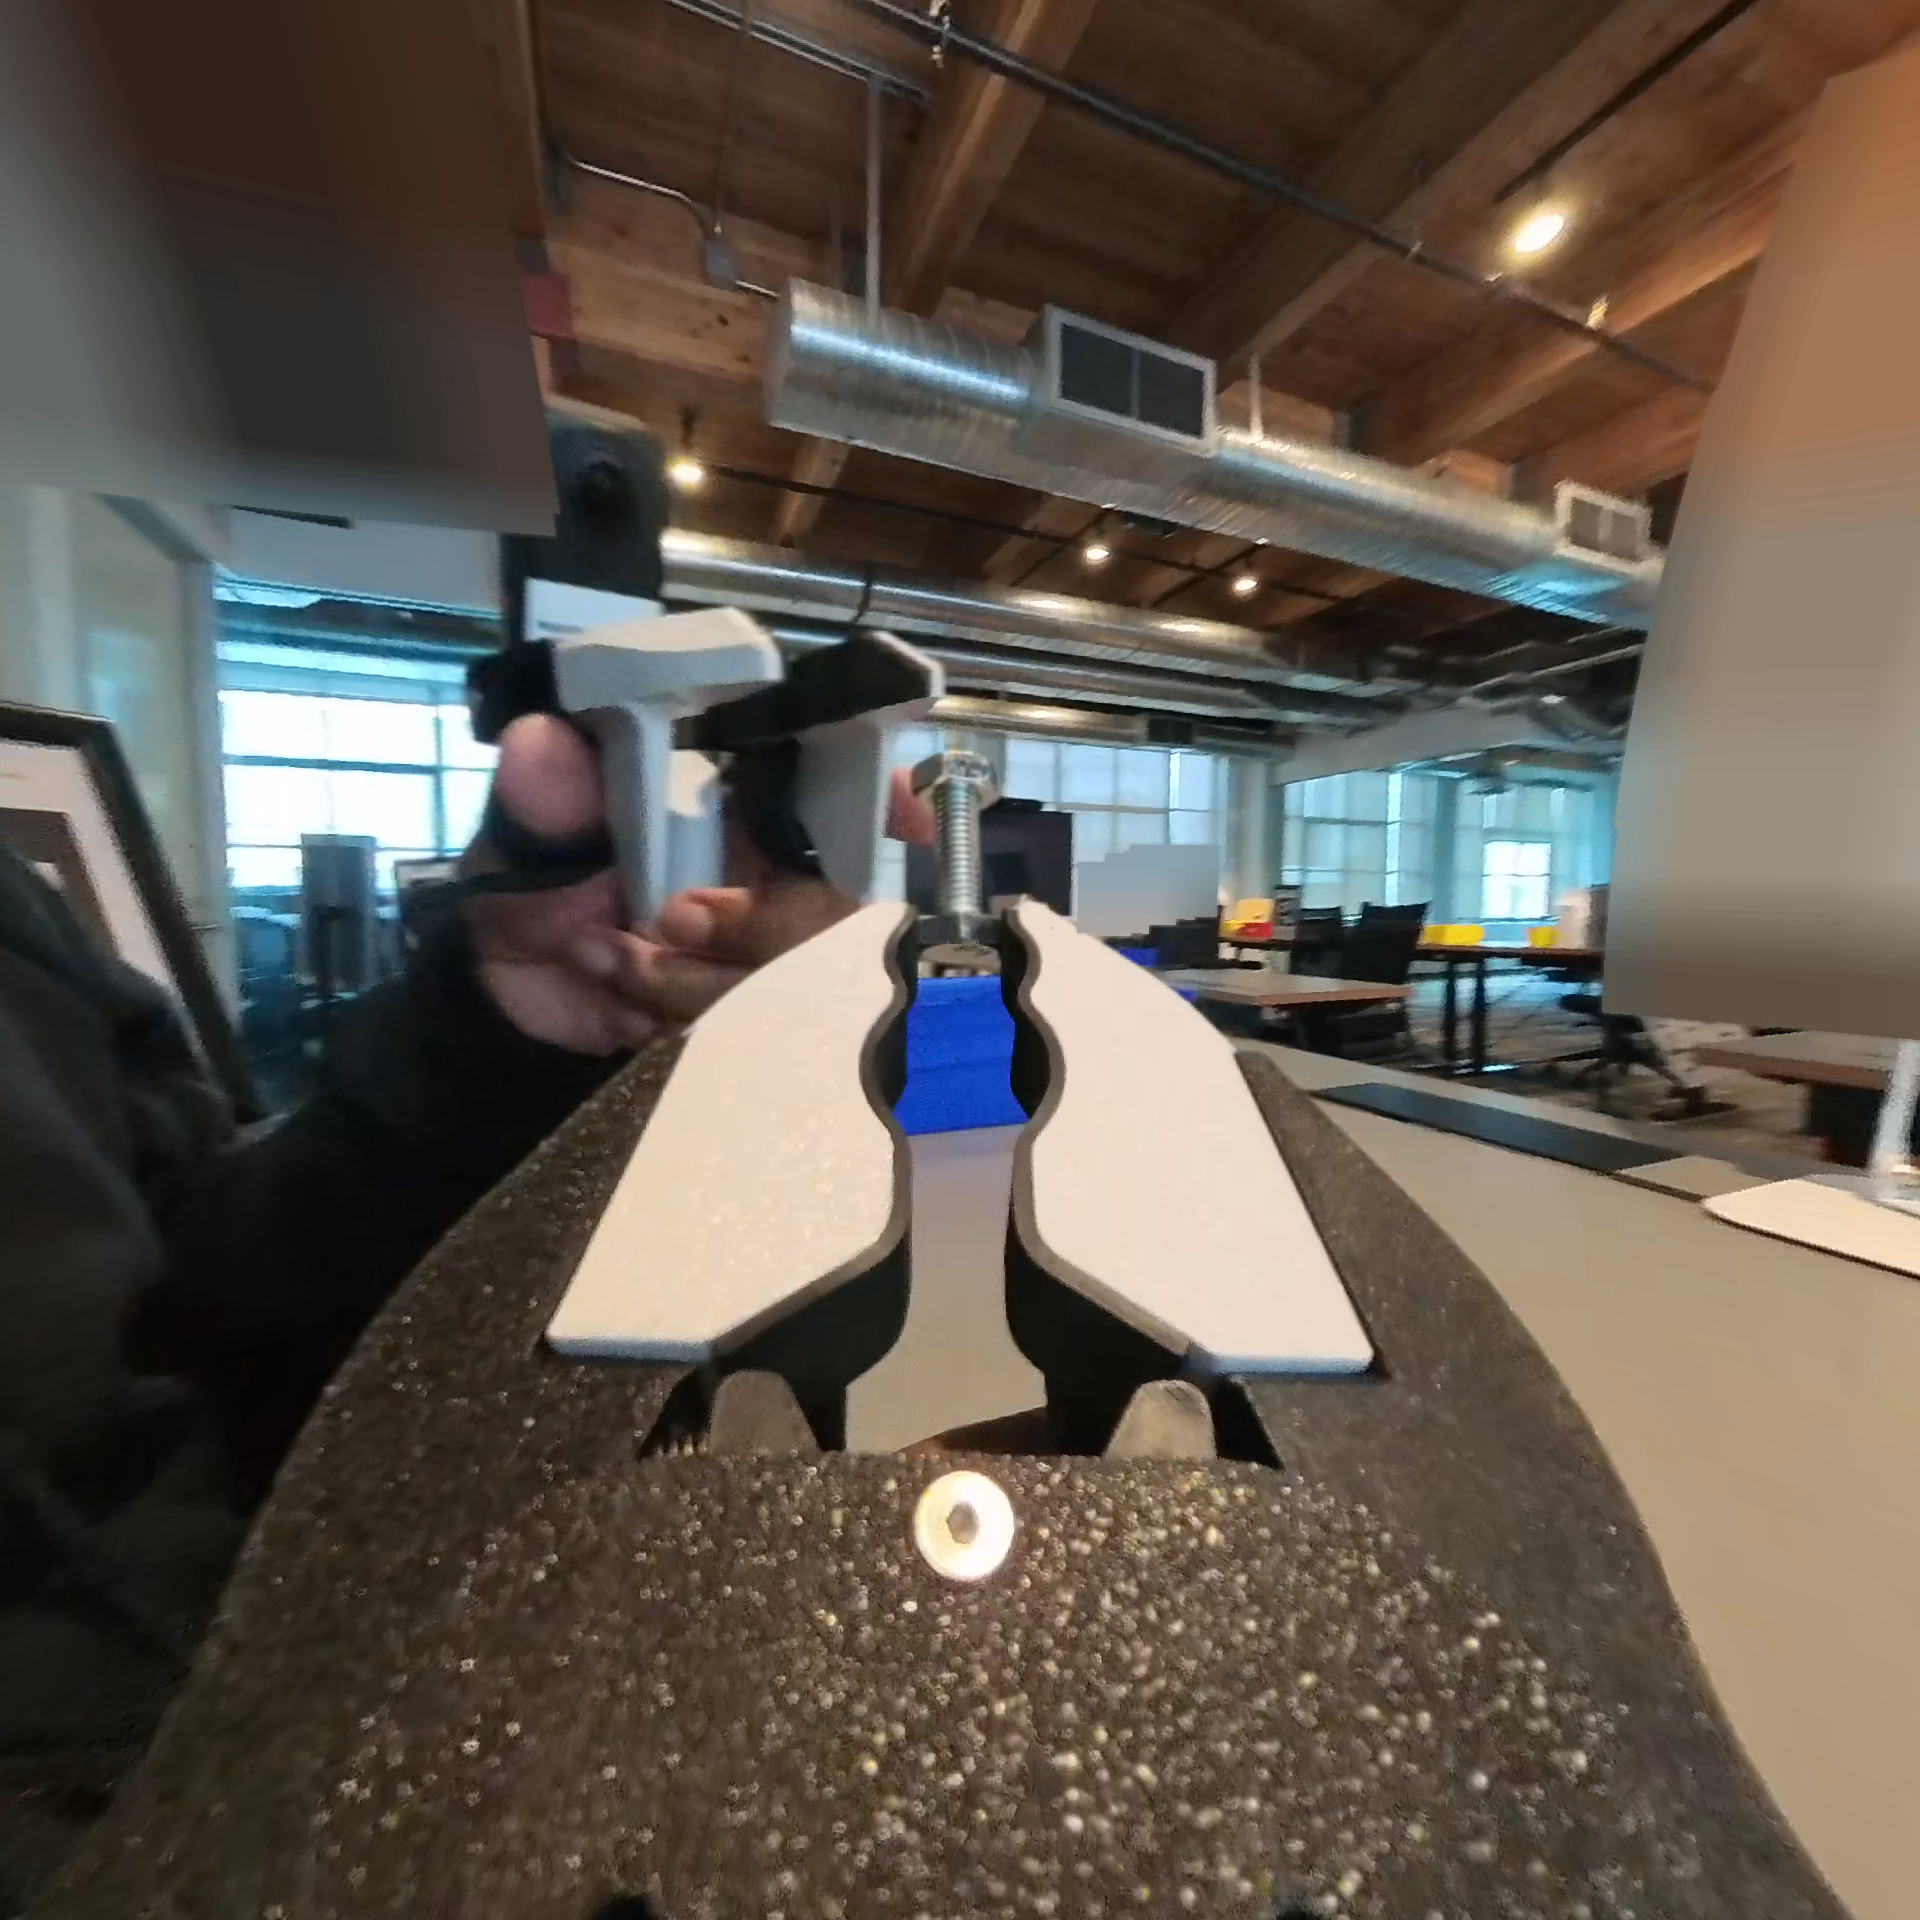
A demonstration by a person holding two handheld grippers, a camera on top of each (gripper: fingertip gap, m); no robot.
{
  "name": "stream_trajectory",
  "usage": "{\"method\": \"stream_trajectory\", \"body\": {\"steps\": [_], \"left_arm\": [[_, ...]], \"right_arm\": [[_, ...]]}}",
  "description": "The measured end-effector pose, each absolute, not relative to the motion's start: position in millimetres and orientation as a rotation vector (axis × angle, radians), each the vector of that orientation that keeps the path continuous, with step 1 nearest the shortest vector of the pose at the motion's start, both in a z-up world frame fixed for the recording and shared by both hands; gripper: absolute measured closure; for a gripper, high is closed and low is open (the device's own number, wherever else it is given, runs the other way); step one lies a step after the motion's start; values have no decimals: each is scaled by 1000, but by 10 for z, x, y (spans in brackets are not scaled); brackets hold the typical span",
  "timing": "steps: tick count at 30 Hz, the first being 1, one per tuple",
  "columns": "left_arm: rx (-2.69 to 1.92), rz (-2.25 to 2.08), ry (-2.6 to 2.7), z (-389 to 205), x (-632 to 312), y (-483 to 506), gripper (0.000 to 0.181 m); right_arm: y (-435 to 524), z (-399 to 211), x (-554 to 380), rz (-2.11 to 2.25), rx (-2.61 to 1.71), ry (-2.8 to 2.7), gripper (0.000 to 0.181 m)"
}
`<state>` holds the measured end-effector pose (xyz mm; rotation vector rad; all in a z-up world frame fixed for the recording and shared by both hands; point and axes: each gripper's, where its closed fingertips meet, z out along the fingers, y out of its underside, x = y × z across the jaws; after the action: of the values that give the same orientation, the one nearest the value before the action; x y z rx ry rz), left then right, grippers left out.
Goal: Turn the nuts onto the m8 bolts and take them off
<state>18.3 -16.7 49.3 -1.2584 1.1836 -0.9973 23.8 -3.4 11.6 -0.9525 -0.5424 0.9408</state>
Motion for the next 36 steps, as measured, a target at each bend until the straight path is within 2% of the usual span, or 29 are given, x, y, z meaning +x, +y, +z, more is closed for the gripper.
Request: {"method": "stream_trajectory", "body": {"steps": [6,16,20,24,32,35,36], "left_arm": [[-1337,-846,1122,417,269,-47,149],[-1400,-927,1166,253,336,-37,151],[-1364,-936,1216,231,349,-92,167],[-1265,-906,1292,253,334,-146,167],[-1056,-911,1510,209,233,-323,167],[-1050,-918,1529,202,194,-330,167],[-1056,-909,1516,212,191,-318,162]], "right_arm": [[2,131,313,881,-948,-500,167],[-21,100,233,826,-953,-552,167],[-39,97,213,840,-951,-564,167],[-99,113,182,940,-942,-585,167],[-346,73,27,1423,-955,-722,167],[-348,70,12,1384,-953,-732,167],[-342,79,19,1371,-948,-725,167]]}}
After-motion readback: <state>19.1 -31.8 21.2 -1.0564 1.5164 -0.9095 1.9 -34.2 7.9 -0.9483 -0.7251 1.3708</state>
